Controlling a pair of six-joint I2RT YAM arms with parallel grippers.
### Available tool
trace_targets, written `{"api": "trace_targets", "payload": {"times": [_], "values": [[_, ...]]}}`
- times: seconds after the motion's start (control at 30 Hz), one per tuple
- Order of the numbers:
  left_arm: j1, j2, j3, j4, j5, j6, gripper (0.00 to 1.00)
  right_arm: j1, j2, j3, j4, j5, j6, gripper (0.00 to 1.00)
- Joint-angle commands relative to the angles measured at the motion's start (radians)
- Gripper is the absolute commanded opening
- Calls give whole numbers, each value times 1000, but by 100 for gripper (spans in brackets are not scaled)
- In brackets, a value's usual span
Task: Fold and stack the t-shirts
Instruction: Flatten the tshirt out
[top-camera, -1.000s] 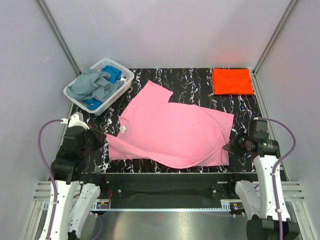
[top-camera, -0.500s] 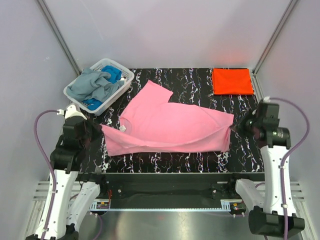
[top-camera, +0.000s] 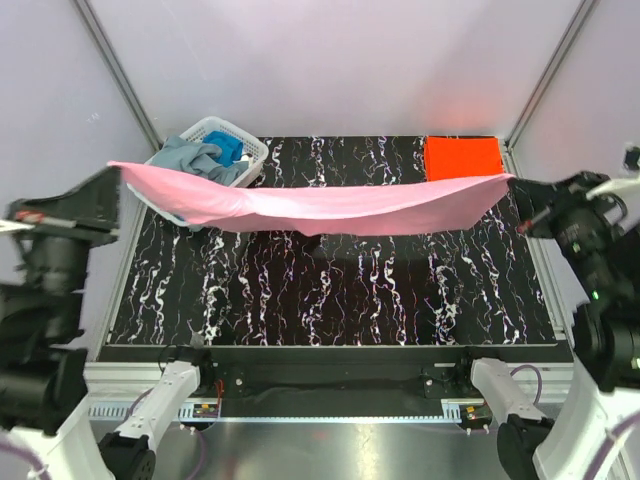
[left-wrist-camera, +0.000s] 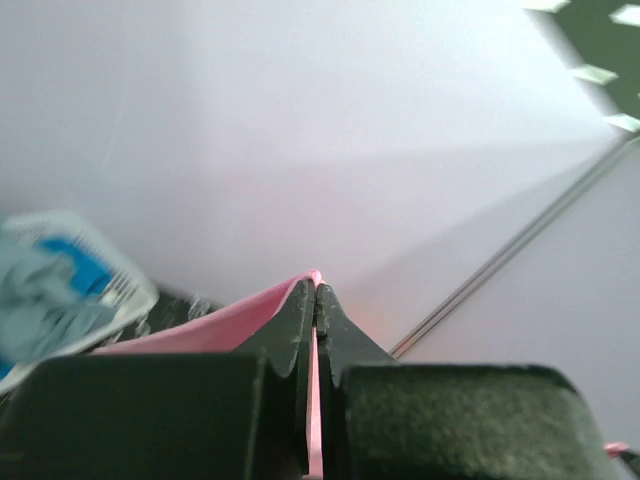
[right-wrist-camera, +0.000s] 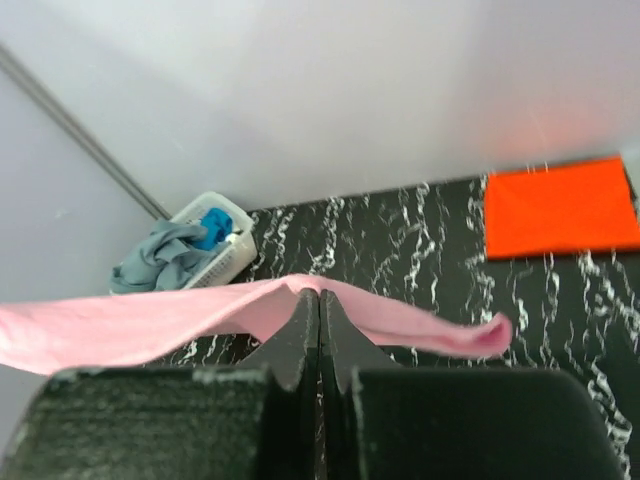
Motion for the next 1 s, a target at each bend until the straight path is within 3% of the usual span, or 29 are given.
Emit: {"api": "trace_targets", "payload": {"times": [0.0,0.1,0.23,0.47,0.6,0.87,0.97], "values": [[0,48,164,1,62,-21,0,5,-65,90,-26,-89,-104,0],[0,74,306,-78,45,-8,0,5,-95,148,-90,6,-105,0],[0,124,413,-112,48,17,0,5,-64,231,-161,-18,-111,0],[0,298,432,-95,60,77,0,5,-34,64,-35,-23,-202,0],[0,413,455,-84,34,130,0,5,-1,-67,133,-17,-279,0],[0,729,594,-29,-19,164,0,5,293,34,259,49,-441,0],[0,835,739,-12,-30,143,0,2,394,151,295,106,-499,0]]}}
